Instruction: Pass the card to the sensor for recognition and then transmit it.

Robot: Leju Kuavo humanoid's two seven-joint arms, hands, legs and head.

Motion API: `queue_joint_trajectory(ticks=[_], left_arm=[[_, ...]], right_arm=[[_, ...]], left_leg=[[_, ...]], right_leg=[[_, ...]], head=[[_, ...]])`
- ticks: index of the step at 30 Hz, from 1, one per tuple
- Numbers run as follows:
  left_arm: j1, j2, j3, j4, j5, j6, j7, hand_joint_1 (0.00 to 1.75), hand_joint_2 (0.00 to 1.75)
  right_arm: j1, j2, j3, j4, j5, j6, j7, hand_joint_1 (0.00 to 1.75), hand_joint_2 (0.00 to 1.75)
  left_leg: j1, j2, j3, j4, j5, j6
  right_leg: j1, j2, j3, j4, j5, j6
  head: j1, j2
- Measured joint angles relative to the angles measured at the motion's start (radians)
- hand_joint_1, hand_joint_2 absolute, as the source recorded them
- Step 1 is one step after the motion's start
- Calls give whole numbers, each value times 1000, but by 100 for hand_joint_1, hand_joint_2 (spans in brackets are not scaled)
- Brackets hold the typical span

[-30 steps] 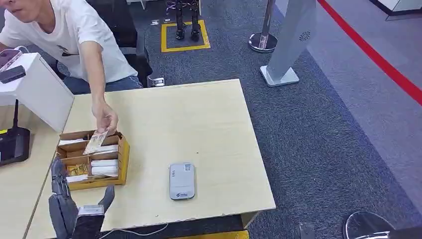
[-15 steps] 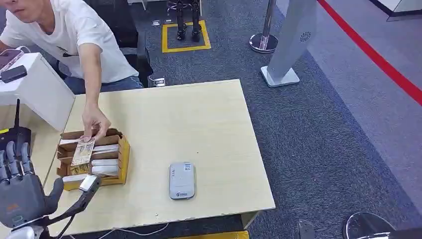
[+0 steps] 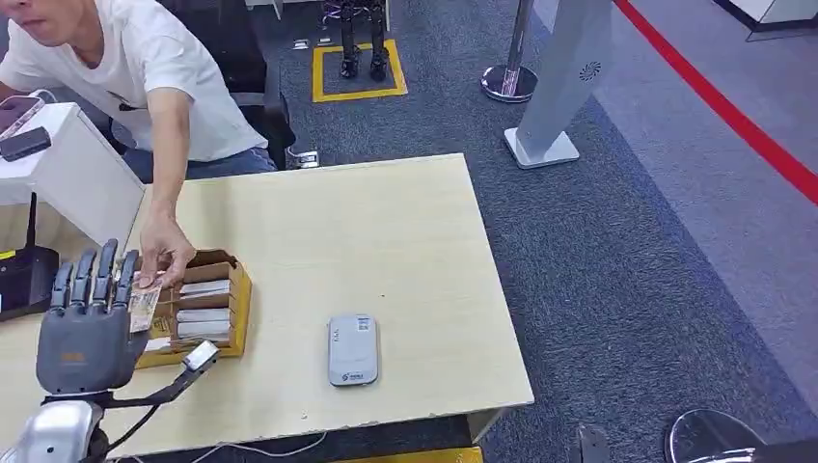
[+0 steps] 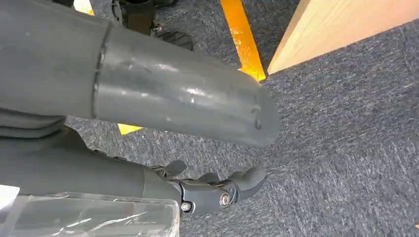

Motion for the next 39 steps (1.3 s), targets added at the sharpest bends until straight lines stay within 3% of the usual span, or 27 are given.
queue_joint_trajectory(ticks=[2,3,4,10,26,39], left_arm=[[-8,-13,13,18,0,2,-28,0,175],[-10,-20,18,24,0,2,-35,157,175],[-13,-28,21,31,0,2,-43,175,175],[-22,-73,52,55,0,16,-104,175,175],[-32,-137,90,74,0,42,-141,175,175],[-63,-187,101,95,0,51,-210,175,175]], right_arm=[[0,0,0,0,0,0,0,0,0],[0,0,0,0,-1,0,0,0,0],[1,0,0,0,-1,1,0,0,0],[3,0,0,0,-2,1,0,0,0],[6,0,0,0,-3,1,0,0,0],[5,0,1,0,0,2,7,0,0]], left_leg=[[0,0,0,0,0,0],[0,0,0,0,0,0],[0,0,0,0,0,0],[0,0,0,0,0,0],[0,0,0,0,0,0],[0,0,0,0,0,0]], right_leg=[[0,0,0,0,0,0],[0,0,0,0,0,0],[0,0,0,0,0,0],[0,0,0,0,0,0],[0,0,0,0,0,0],[0,0,0,0,0,0]], head=[[-1,0],[0,0],[0,0],[0,0],[0,0],[0,0]])
